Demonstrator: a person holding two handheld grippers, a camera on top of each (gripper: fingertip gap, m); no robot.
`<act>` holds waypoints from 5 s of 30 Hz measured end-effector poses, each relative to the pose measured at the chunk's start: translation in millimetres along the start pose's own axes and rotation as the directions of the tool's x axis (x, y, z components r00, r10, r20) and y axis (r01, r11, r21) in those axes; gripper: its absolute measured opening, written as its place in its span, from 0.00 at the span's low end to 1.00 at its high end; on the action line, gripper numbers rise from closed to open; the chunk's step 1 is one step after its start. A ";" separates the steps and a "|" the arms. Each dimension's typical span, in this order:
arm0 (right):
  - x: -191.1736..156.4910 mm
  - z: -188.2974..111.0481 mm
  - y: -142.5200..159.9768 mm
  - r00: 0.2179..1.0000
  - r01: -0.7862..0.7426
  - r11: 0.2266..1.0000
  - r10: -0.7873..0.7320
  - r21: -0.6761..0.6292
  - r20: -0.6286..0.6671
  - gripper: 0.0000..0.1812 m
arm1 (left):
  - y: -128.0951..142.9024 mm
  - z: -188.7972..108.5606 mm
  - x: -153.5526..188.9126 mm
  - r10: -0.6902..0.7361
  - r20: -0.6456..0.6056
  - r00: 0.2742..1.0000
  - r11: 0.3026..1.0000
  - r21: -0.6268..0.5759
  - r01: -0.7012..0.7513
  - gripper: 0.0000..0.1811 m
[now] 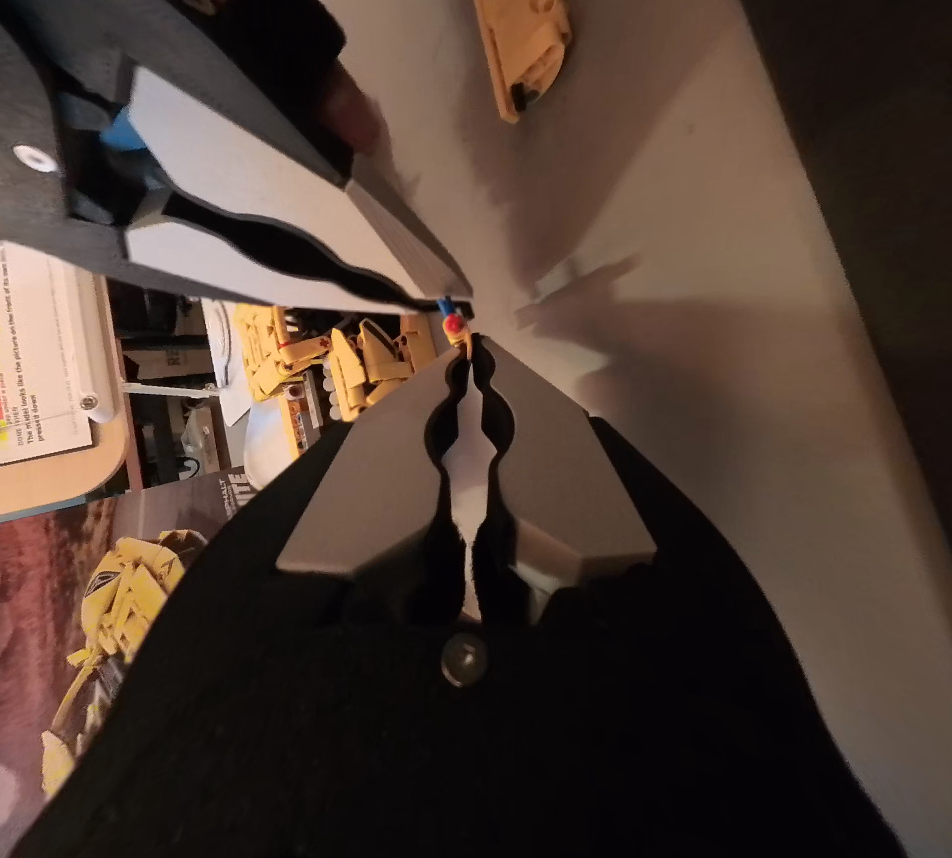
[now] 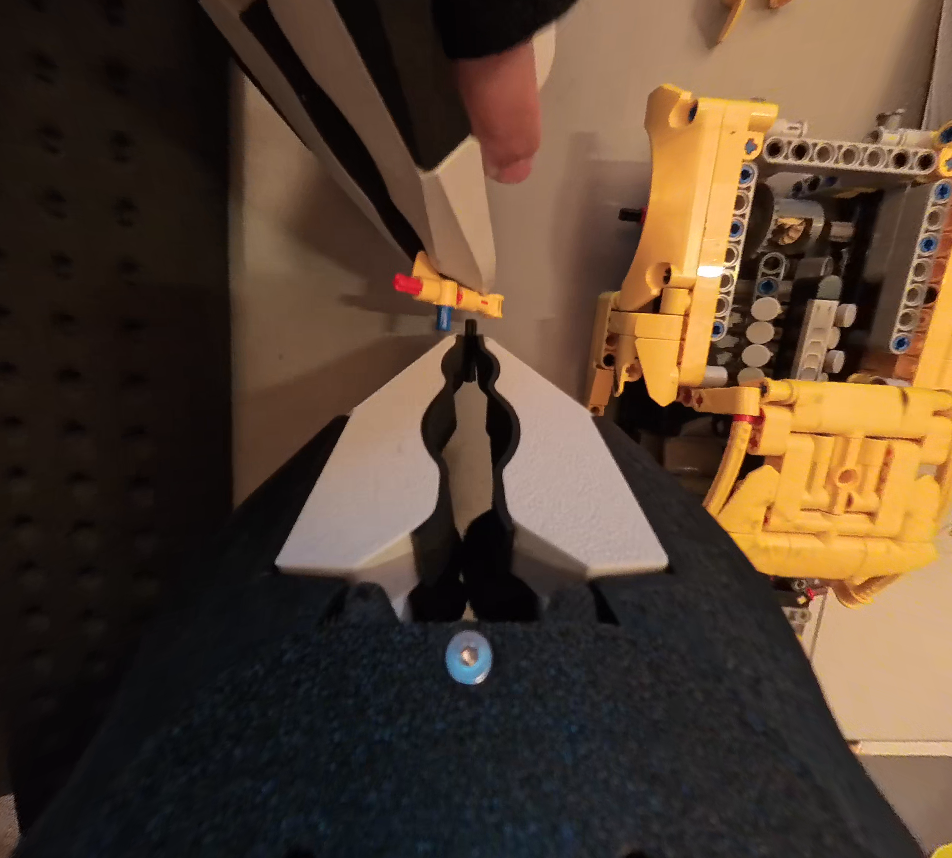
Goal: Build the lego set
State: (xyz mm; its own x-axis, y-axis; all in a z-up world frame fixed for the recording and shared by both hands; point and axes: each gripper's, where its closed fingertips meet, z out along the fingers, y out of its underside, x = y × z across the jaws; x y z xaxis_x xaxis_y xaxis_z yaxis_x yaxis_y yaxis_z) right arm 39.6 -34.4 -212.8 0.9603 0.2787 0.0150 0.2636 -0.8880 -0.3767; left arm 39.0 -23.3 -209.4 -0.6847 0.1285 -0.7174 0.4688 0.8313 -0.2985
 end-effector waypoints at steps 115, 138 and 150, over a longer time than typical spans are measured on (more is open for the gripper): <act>-0.6 -26.9 -27.7 0.968 -0.247 0.813 0.186 0.527 0.167 0.02 | -9.0 -27.7 -7.9 -0.238 0.194 0.952 0.961 0.190 0.202 0.00; -45.2 -86.3 -47.1 0.622 -0.610 0.558 -0.103 0.563 0.776 0.16 | -57.7 -68.8 -33.4 -0.227 0.378 0.898 0.872 0.490 0.015 0.00; -61.8 -87.7 -40.7 0.537 -0.605 0.606 -0.170 0.518 0.826 0.14 | -74.0 -68.8 -21.5 -0.122 0.413 0.903 0.868 0.485 -0.105 0.00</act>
State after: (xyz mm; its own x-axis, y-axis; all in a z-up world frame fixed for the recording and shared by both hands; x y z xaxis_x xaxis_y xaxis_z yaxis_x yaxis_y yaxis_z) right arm -22.5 -47.6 -117.1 0.3952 0.6027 -0.6932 -0.4684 -0.5169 -0.7165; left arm -19.3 -50.4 -128.5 -0.4447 -0.2085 -0.8711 0.7496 0.4457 -0.4894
